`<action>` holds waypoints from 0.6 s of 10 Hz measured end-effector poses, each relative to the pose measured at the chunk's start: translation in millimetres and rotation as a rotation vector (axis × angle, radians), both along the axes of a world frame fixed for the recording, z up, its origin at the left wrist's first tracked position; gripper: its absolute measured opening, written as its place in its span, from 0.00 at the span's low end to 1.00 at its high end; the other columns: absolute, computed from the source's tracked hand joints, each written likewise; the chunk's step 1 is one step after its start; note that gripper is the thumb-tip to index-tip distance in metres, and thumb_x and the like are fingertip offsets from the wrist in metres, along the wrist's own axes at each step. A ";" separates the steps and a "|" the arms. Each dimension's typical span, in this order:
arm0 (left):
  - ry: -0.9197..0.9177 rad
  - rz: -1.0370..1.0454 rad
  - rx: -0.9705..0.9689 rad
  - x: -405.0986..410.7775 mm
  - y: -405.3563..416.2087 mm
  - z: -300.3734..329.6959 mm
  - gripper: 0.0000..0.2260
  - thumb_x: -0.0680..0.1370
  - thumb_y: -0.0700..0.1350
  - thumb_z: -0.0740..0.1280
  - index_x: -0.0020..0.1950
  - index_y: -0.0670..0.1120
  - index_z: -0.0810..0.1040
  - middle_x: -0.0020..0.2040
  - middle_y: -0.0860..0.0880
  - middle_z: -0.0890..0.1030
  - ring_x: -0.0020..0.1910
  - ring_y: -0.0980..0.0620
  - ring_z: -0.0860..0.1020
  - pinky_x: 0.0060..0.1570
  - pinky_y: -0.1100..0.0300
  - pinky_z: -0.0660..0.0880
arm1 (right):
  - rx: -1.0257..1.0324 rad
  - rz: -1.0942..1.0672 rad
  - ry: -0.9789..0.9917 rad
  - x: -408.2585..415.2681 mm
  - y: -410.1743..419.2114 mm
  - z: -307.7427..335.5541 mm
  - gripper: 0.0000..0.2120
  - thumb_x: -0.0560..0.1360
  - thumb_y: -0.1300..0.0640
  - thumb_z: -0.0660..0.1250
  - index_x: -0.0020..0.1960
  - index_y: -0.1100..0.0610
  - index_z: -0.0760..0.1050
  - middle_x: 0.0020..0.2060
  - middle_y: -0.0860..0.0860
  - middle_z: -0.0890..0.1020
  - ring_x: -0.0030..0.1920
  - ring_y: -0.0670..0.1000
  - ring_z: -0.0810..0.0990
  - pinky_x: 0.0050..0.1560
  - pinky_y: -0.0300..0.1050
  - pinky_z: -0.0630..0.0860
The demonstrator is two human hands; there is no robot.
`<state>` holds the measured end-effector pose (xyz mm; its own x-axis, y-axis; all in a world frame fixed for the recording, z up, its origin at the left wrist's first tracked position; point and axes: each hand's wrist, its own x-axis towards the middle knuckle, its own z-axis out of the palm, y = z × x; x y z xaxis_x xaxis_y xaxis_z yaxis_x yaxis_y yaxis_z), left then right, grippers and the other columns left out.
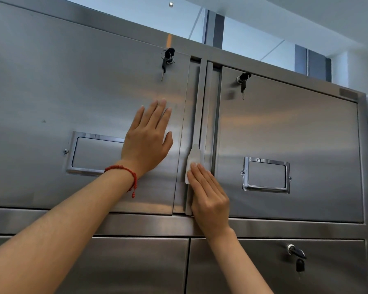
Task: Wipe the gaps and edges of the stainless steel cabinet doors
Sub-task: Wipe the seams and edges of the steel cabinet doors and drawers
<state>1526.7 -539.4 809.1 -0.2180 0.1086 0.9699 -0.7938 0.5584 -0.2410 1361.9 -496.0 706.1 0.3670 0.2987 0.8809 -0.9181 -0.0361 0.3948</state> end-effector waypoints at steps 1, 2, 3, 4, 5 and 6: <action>-0.001 -0.002 -0.001 -0.4 -0.4 -0.2 0.24 0.78 0.46 0.57 0.71 0.37 0.65 0.72 0.38 0.64 0.73 0.40 0.61 0.72 0.45 0.57 | 0.002 0.006 -0.010 -0.4 -0.9 6.7 0.12 0.70 0.72 0.69 0.53 0.66 0.81 0.55 0.60 0.81 0.58 0.57 0.79 0.60 0.51 0.76; 0.002 -0.005 -0.006 0.0 -0.3 0.0 0.24 0.78 0.46 0.58 0.71 0.36 0.66 0.72 0.37 0.65 0.72 0.40 0.62 0.71 0.44 0.58 | 0.022 0.005 -0.013 0.1 -1.3 15.9 0.16 0.67 0.74 0.72 0.54 0.66 0.81 0.55 0.60 0.81 0.58 0.57 0.79 0.59 0.53 0.76; 0.000 0.003 -0.004 0.4 0.0 0.1 0.24 0.78 0.46 0.56 0.71 0.37 0.65 0.72 0.38 0.65 0.72 0.40 0.62 0.71 0.44 0.58 | 0.001 0.011 -0.004 0.8 -1.4 23.4 0.13 0.71 0.73 0.66 0.54 0.66 0.81 0.55 0.60 0.81 0.58 0.57 0.79 0.55 0.54 0.78; -0.002 0.004 0.005 0.2 -0.3 -0.6 0.24 0.78 0.46 0.57 0.71 0.37 0.65 0.72 0.38 0.64 0.73 0.40 0.61 0.71 0.45 0.58 | 0.015 0.015 -0.015 1.2 -1.7 20.7 0.13 0.71 0.72 0.67 0.55 0.65 0.80 0.56 0.60 0.80 0.59 0.57 0.79 0.56 0.54 0.78; -0.004 0.007 0.010 0.0 -0.6 -0.6 0.24 0.78 0.46 0.57 0.72 0.37 0.65 0.72 0.38 0.64 0.73 0.41 0.61 0.72 0.45 0.57 | 0.036 0.015 -0.037 1.0 -2.9 13.9 0.16 0.68 0.73 0.71 0.55 0.65 0.80 0.56 0.59 0.80 0.59 0.56 0.78 0.58 0.53 0.77; -0.005 0.005 0.013 0.2 -0.6 -0.2 0.24 0.78 0.46 0.57 0.72 0.37 0.65 0.72 0.38 0.64 0.73 0.40 0.61 0.72 0.44 0.57 | 0.017 -0.001 -0.026 0.2 -3.7 14.0 0.13 0.72 0.71 0.67 0.55 0.65 0.80 0.56 0.59 0.80 0.59 0.56 0.79 0.58 0.53 0.77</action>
<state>1526.9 -540.1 808.9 -0.2230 0.0945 0.9702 -0.7957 0.5573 -0.2371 1362.1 -499.7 720.1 0.3441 0.2832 0.8952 -0.9281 -0.0420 0.3700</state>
